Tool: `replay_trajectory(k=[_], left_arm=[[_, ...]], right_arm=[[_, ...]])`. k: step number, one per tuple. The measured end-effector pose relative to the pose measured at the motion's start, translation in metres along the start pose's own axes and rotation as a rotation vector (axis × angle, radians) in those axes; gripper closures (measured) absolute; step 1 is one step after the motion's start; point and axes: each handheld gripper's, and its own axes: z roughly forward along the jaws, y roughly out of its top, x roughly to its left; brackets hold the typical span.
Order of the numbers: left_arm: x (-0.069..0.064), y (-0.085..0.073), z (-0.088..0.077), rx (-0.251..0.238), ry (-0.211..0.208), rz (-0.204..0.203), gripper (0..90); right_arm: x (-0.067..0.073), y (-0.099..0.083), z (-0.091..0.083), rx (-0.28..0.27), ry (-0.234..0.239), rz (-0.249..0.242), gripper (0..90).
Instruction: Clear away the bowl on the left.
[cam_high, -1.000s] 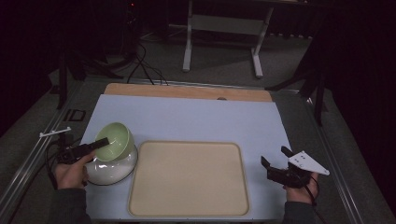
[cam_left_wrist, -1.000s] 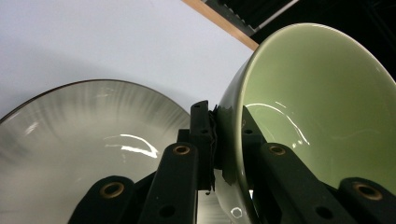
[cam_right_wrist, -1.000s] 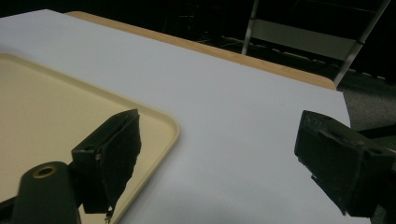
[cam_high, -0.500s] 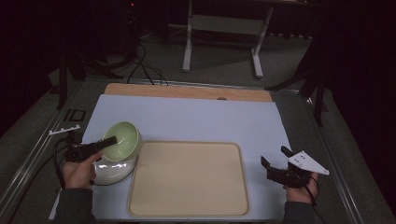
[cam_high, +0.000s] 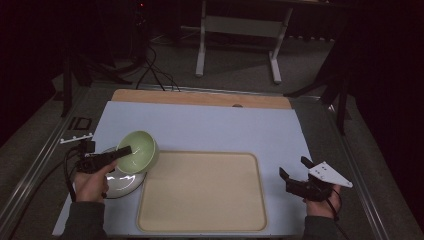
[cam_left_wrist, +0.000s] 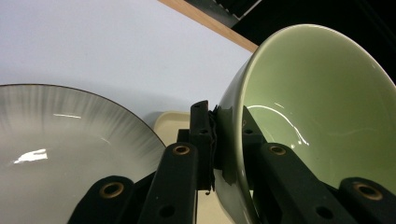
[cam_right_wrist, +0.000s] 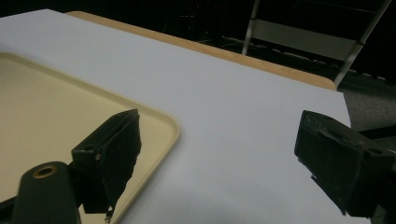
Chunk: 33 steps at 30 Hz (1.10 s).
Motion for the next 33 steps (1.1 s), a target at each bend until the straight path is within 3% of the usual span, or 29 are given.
replay_trajectory(k=[6, 33], left_arm=[[-0.005, -0.001, 0.005, 0.014, -0.013, 0.007, 83.0], [-0.021, -0.008, 0.023, 0.053, -0.001, 0.041, 82.8]], right_arm=[[0.000, 0.000, 0.000, 0.001, 0.000, 0.000, 14.0], [0.000, 0.001, 0.000, -0.010, 0.003, -0.005, 14.0]])
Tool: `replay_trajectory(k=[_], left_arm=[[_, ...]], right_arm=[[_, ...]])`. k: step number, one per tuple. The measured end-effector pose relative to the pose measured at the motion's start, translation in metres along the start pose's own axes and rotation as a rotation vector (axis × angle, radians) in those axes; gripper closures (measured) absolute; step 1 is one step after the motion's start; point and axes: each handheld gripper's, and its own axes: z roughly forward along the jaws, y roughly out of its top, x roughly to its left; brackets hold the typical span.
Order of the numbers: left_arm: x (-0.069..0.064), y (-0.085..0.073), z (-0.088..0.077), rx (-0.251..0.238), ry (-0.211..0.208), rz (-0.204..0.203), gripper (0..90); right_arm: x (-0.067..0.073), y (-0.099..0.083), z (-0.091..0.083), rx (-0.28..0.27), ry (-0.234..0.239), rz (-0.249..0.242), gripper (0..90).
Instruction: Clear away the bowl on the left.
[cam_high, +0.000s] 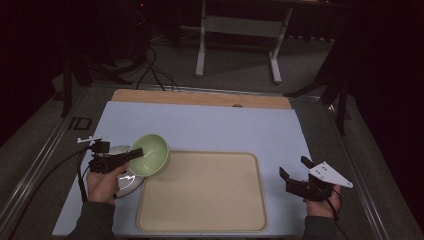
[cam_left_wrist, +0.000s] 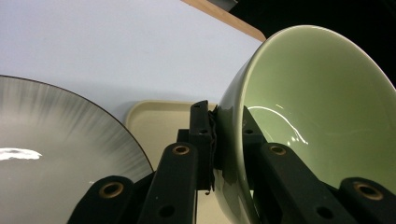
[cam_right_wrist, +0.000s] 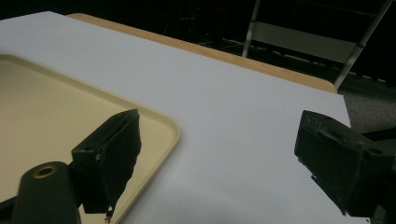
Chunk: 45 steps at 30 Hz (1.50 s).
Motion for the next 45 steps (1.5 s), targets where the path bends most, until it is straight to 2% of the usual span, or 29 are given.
replay_trajectory(k=[23, 45], left_arm=[[-0.008, -0.005, 0.012, 0.027, 0.009, 0.016, 82.8], [-0.017, -0.012, 0.029, 0.065, 0.029, 0.036, 82.8]], right_arm=[[0.001, 0.000, 0.000, -0.004, 0.004, -0.003, 14.0], [0.001, 0.000, 0.000, -0.003, 0.004, -0.005, 14.1]])
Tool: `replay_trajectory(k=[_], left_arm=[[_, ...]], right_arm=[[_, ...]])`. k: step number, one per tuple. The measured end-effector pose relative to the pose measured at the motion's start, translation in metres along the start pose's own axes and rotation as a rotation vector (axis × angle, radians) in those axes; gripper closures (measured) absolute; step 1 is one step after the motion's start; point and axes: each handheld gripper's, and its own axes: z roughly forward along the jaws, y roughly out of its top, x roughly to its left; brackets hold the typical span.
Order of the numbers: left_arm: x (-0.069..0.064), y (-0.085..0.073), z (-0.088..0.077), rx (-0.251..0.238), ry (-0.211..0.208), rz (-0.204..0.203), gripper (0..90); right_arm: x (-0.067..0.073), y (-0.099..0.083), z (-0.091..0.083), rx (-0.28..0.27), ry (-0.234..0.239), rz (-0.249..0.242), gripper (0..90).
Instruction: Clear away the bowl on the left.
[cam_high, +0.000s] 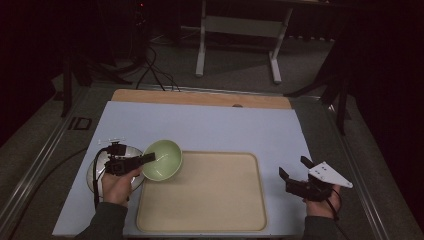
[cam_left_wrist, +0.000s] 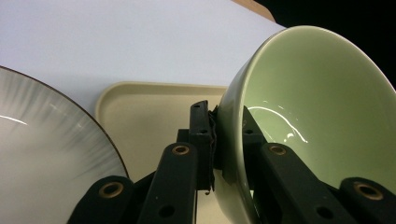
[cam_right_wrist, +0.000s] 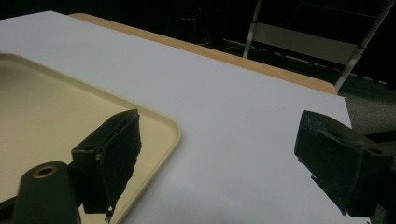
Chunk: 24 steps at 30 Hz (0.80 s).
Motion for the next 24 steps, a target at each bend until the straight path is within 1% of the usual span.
replay_trajectory(k=[17, 24], left_arm=[[-0.009, -0.006, 0.015, 0.029, 0.011, 0.018, 82.7], [-0.016, -0.008, 0.019, 0.039, 0.019, 0.041, 82.7]], right_arm=[[0.000, 0.000, 0.000, 0.002, 0.001, -0.001, 14.1], [0.000, 0.000, 0.001, 0.001, 0.004, -0.001, 14.0]])
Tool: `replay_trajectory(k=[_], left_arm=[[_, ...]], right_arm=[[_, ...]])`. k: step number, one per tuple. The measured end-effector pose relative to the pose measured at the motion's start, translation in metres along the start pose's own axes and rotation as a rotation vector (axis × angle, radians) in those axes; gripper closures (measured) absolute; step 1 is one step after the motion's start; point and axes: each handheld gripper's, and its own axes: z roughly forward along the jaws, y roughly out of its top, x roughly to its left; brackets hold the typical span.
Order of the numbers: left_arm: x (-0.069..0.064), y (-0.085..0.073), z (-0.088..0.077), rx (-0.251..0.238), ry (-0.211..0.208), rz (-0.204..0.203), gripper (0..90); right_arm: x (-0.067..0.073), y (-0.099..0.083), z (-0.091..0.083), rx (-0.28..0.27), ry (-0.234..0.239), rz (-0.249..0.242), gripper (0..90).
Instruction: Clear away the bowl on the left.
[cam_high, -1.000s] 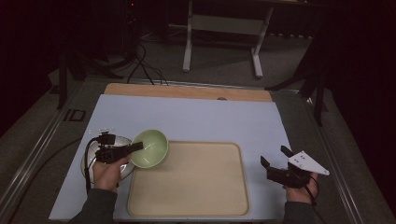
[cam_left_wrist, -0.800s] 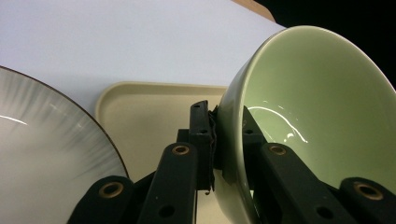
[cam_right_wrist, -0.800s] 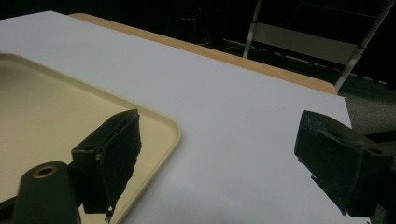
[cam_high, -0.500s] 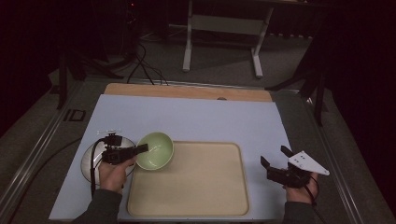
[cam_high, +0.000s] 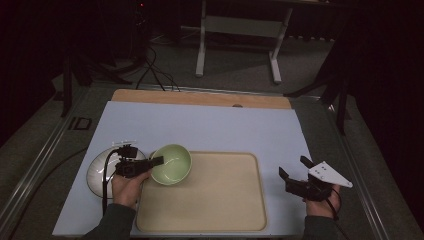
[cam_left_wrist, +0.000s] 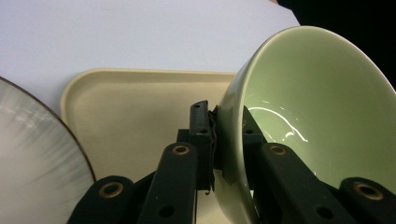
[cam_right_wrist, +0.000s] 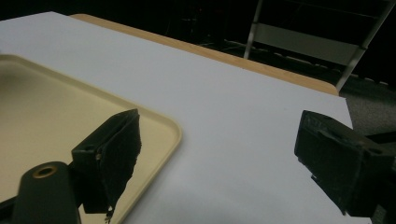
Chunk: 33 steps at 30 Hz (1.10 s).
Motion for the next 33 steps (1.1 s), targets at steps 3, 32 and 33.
replay_trajectory(k=[3, 32, 33], left_arm=[[-0.003, -0.001, 0.003, 0.005, 0.003, 0.007, 82.7], [-0.028, -0.015, 0.037, 0.078, 0.038, 0.088, 82.7], [-0.029, -0.015, 0.038, 0.080, 0.040, 0.090, 82.7]], right_arm=[[0.000, 0.000, 0.000, -0.001, 0.000, -0.001, 14.0], [0.000, 0.000, 0.000, 0.001, -0.001, -0.002, 14.1], [0.000, 0.000, 0.000, 0.001, -0.001, -0.002, 14.1]])
